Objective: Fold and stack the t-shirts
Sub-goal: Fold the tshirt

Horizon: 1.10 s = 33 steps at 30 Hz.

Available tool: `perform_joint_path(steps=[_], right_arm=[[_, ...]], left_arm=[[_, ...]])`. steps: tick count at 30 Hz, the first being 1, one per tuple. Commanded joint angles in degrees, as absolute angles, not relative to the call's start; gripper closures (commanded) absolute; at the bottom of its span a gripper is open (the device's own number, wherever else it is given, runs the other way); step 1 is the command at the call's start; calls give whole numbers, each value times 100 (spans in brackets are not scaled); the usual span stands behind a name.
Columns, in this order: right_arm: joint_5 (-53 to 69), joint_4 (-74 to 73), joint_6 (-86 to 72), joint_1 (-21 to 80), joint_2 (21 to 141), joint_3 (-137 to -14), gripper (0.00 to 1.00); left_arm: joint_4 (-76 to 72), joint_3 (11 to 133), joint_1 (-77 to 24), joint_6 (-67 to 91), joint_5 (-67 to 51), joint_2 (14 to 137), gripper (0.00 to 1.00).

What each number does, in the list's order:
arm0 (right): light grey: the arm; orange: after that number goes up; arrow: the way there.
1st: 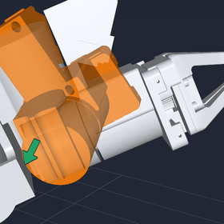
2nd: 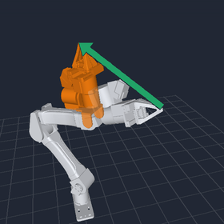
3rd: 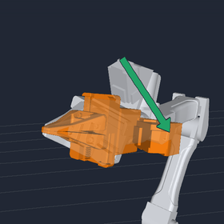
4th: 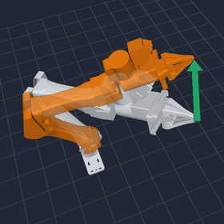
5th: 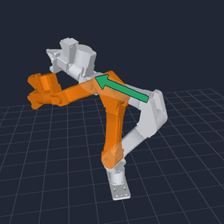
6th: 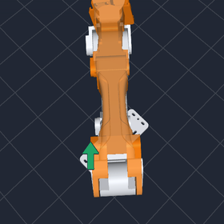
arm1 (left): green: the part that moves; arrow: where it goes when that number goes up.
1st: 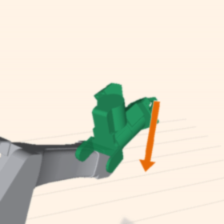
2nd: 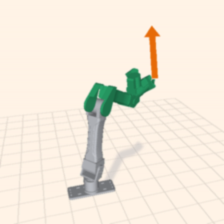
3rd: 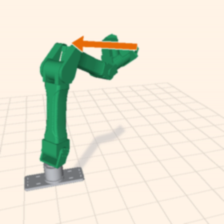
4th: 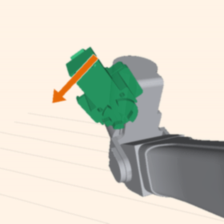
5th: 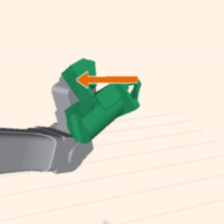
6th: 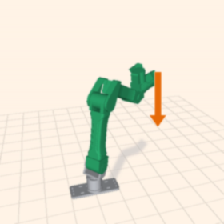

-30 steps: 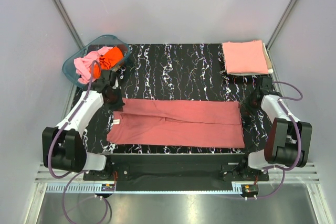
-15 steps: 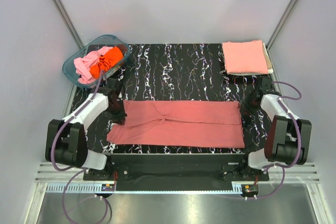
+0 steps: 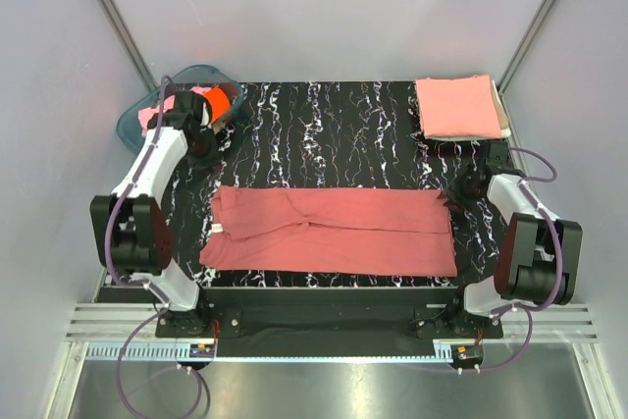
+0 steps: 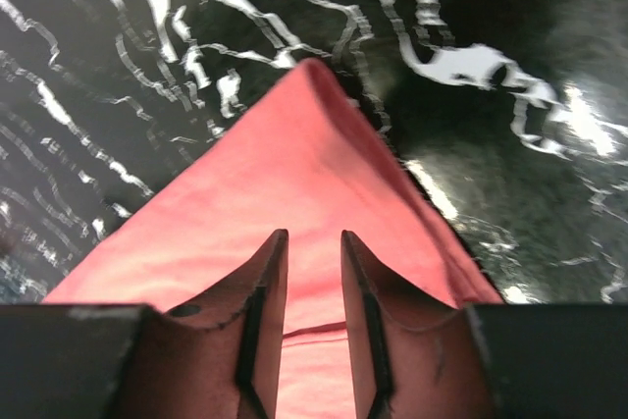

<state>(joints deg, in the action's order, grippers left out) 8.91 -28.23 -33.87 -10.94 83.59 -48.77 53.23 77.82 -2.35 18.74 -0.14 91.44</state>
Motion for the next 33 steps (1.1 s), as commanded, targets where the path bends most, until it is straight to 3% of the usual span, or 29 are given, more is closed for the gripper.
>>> perform_joint_path(steps=[1,8,23,33], right_arm=[[1450,-2637,-3155,-1107,8525,-5185,66],[1529,-2628,-2989,-1099,9060,-5379,68],[669,-2830,-2716,-1125,10098,-5634,72],[246,-2892,-2716,-1239,10099,-5581,73]], left_arm=[[5238,8200,-202,1459,-579,9763,74],[5063,8253,-202,1257,-975,10450,85],[4772,7989,-185,1415,-27,11048,89],[4641,8130,-158,1538,720,11505,90]])
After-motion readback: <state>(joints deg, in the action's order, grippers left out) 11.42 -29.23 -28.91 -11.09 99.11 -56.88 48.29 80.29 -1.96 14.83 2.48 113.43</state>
